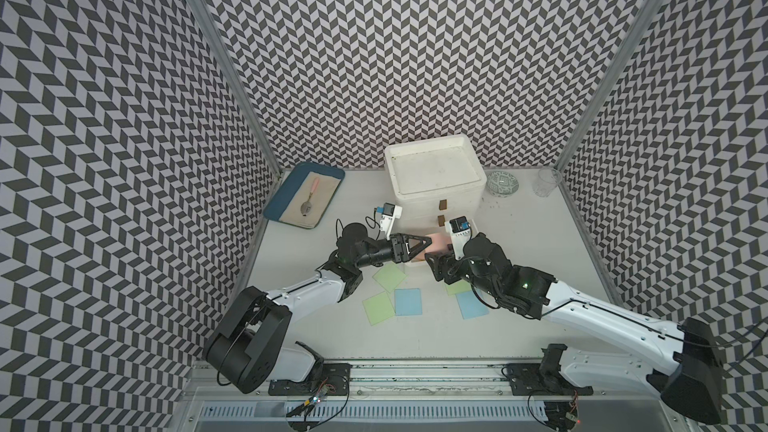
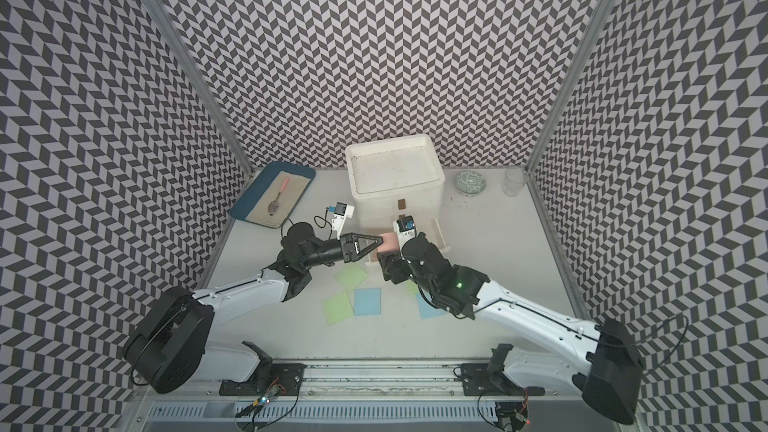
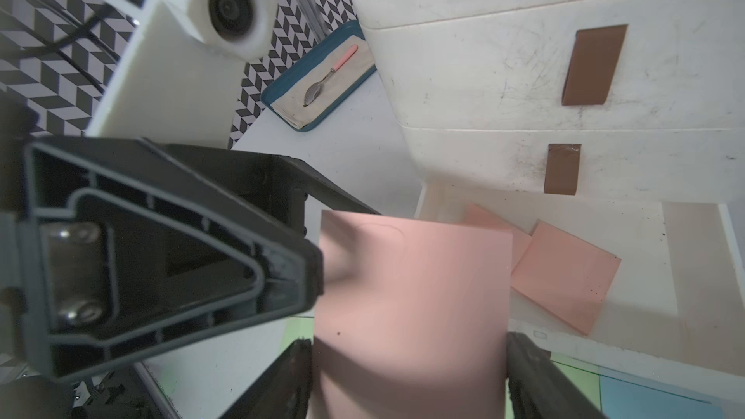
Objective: Please put the sticky notes in the drawer by color
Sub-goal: Pick up the sticky notes from the center of the board.
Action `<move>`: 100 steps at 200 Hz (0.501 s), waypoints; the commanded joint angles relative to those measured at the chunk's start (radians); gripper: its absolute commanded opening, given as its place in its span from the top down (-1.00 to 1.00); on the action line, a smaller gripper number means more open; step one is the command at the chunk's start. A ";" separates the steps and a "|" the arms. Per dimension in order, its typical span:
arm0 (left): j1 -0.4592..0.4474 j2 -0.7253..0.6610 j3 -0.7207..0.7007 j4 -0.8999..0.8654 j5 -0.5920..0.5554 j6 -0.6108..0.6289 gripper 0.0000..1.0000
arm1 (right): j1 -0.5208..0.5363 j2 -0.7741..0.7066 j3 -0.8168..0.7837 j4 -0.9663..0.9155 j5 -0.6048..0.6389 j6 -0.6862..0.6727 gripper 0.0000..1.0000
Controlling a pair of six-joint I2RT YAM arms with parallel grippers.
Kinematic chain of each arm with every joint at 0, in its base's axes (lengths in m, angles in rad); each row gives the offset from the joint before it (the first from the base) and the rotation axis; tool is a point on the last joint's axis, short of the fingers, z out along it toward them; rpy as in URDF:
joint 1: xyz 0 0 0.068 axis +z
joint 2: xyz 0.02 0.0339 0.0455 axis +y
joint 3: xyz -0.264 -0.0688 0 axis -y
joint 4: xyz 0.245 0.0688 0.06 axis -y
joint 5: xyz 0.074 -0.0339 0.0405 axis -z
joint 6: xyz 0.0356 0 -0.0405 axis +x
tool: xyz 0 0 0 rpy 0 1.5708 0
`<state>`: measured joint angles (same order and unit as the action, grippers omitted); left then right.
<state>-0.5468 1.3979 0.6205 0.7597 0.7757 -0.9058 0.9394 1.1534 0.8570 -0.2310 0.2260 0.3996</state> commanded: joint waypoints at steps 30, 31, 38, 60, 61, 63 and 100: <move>-0.010 0.024 0.024 0.027 0.002 0.001 0.83 | -0.015 0.003 -0.014 0.076 0.002 -0.043 -0.56; -0.010 0.024 0.024 0.027 0.001 0.001 0.83 | -0.015 0.002 -0.015 0.076 0.001 -0.042 -0.56; -0.010 0.025 0.025 0.026 0.003 0.002 0.94 | -0.023 -0.001 -0.016 0.074 0.003 -0.044 -0.59; 0.003 0.021 0.027 0.007 -0.004 0.025 1.00 | -0.085 -0.013 -0.021 0.058 -0.035 -0.023 -0.73; 0.003 0.021 0.027 0.006 -0.004 0.026 1.00 | -0.089 -0.014 -0.021 0.058 -0.043 -0.024 -0.74; 0.006 0.021 0.028 0.004 -0.004 0.029 1.00 | -0.100 -0.016 -0.022 0.058 -0.055 -0.023 -0.75; 0.088 0.004 0.006 0.005 0.009 0.019 1.00 | -0.319 -0.077 -0.032 0.100 -0.379 0.004 -0.84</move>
<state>-0.5083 1.4200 0.6277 0.7536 0.7727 -0.8932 0.7422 1.1362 0.8375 -0.2054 0.0845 0.3828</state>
